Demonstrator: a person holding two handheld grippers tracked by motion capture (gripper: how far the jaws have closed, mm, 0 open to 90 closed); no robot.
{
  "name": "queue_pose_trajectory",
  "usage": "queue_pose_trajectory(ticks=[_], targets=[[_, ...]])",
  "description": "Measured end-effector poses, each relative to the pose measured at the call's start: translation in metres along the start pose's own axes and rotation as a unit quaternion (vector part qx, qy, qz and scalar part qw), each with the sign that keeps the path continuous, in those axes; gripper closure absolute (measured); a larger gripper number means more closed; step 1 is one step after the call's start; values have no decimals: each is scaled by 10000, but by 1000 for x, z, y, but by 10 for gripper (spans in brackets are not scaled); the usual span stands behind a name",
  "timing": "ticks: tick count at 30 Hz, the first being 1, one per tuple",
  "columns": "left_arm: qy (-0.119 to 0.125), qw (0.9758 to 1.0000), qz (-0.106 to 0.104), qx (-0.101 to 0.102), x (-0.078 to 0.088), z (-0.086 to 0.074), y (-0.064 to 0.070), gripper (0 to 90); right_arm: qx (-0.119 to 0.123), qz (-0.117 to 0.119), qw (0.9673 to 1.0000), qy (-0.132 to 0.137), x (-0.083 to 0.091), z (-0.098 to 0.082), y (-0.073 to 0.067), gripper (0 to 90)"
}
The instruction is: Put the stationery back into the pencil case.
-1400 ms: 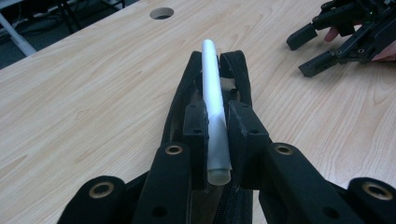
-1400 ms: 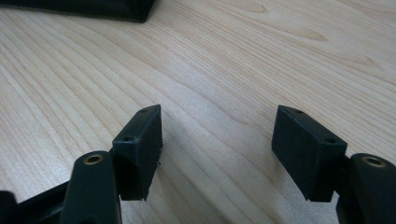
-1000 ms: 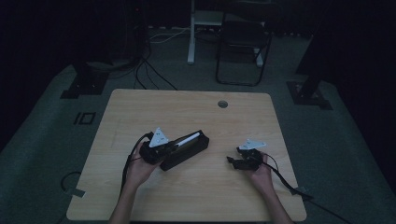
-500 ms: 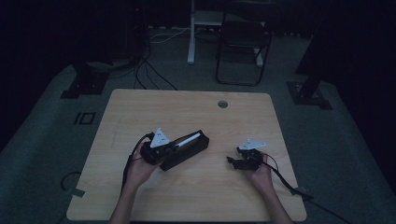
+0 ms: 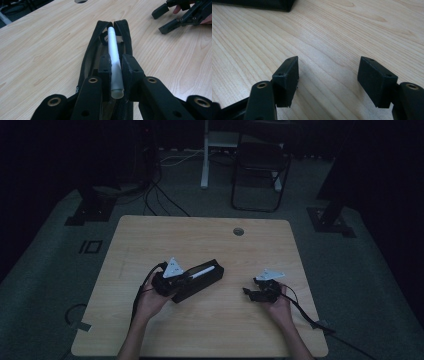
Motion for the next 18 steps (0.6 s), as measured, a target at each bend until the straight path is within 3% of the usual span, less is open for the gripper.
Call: queue_pose_trajectory(ticks=[6,14,18], targets=[[-25,10000,-26,-12,-4,2,0,786,1,0,10000,0,0,0,0,334],[-58,9999,-22,121,-10,2,-1,770,2,3,10000,-1,0,0,0,333],[-15,9998,100,195,-9,3,-4,632,4,4,10000,-2,0,0,0,330]])
Point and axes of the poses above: each handheld gripper's, and its own axes: x roughly backward along the jaws, z roughly out of its top, y roughly to its right, the point moved 6 cm from there along -x, roughly forward along the jaws, and after that the axes turned 14 degrees about z, right-handed, at the moved point
